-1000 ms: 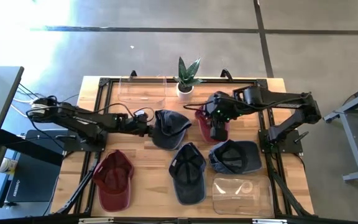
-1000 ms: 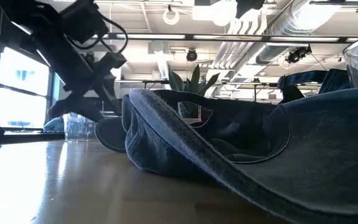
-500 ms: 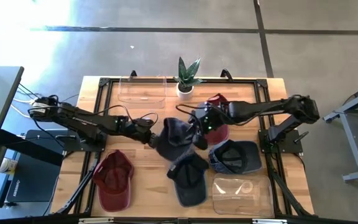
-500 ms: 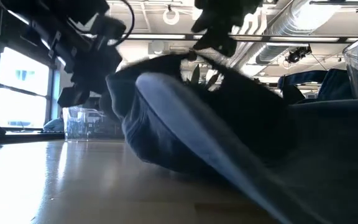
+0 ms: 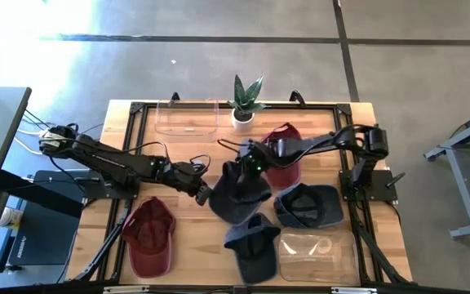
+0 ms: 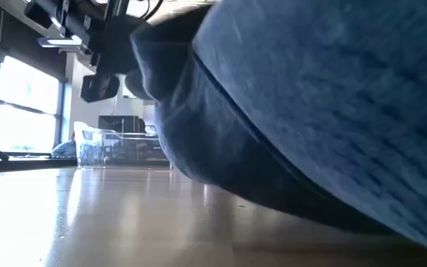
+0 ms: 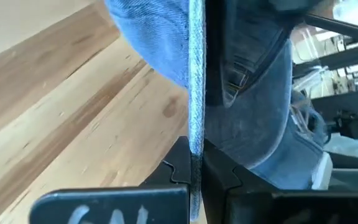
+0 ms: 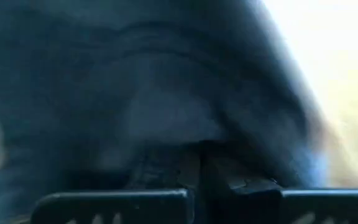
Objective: Pick & Place hat
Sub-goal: Put the left blue cap into the top transparent bin
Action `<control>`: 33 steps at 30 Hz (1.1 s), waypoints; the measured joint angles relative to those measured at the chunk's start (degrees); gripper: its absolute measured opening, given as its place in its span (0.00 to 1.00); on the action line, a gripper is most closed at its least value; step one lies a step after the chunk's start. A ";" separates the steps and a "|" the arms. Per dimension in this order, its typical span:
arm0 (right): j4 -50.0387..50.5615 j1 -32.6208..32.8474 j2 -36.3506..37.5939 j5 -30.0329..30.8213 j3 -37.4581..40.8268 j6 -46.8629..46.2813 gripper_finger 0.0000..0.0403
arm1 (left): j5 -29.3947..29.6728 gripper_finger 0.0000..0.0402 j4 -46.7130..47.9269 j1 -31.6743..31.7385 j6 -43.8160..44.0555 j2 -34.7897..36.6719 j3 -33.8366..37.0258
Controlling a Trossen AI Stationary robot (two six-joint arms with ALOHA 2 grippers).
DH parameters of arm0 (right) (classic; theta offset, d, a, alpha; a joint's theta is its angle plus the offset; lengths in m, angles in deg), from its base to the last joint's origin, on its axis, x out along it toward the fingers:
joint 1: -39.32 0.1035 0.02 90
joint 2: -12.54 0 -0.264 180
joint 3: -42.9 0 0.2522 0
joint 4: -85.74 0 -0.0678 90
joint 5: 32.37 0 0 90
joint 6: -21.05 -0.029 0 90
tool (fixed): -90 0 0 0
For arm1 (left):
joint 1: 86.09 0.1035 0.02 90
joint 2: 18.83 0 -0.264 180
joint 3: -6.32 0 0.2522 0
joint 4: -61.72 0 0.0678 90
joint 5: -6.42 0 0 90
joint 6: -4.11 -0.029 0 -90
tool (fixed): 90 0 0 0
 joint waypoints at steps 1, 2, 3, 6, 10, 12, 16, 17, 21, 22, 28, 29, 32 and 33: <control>0.63 0.02 -0.48 4.09 0.00 -1.04 0.04 | 0.08 0.00 0.21 -0.01 -0.91 -0.02 -0.53; 1.45 0.07 -0.63 8.34 0.00 -2.24 0.05 | 0.38 0.00 0.76 0.07 -1.61 -0.02 -1.11; 2.20 0.13 -0.61 12.28 -0.03 -3.39 0.05 | 0.81 0.00 1.49 0.15 -2.02 -0.03 -1.69; 3.13 0.24 0.84 16.56 -0.11 -3.67 0.03 | 1.42 0.00 5.52 0.21 -2.29 -0.04 -3.25; 3.91 -0.76 4.81 10.51 -0.07 -0.09 0.01 | 0.59 0.00 9.85 0.09 -1.16 -0.02 -3.60; 4.62 -1.13 6.64 6.94 -0.09 0.99 0.02 | 0.28 0.00 10.42 0.03 -0.95 -0.02 -3.60; 6.90 -2.20 9.21 -1.72 0.00 1.37 0.11 | 0.29 0.00 9.87 0.03 -0.90 -0.01 -3.60; 6.79 -2.52 9.72 -4.30 0.00 1.27 0.15 | 0.30 0.00 9.86 0.03 -0.88 0.00 -3.60; 1.96 -3.04 9.57 -11.82 -0.02 2.67 0.27 | 0.34 0.00 9.67 0.06 -1.02 0.00 -3.58; 0.44 -3.02 9.08 -11.93 -0.02 3.07 0.28 | 0.14 0.00 9.64 0.03 -1.22 0.00 -3.58; -11.01 -2.45 3.97 -5.18 -0.02 -0.32 0.18 | -1.80 0.00 5.71 0.06 -4.12 0.02 -3.54; -12.37 -2.53 3.15 -5.61 -0.02 -1.02 0.15 | -1.82 0.00 4.96 0.06 -4.39 0.02 -3.54; -12.92 -2.78 2.37 -9.69 -0.02 -1.53 0.08 | -1.79 0.00 4.95 0.06 -4.42 0.02 -3.54; -12.28 -2.97 2.56 -10.98 -0.02 -1.50 0.06 | -1.78 0.00 5.23 0.06 -4.41 0.02 -3.54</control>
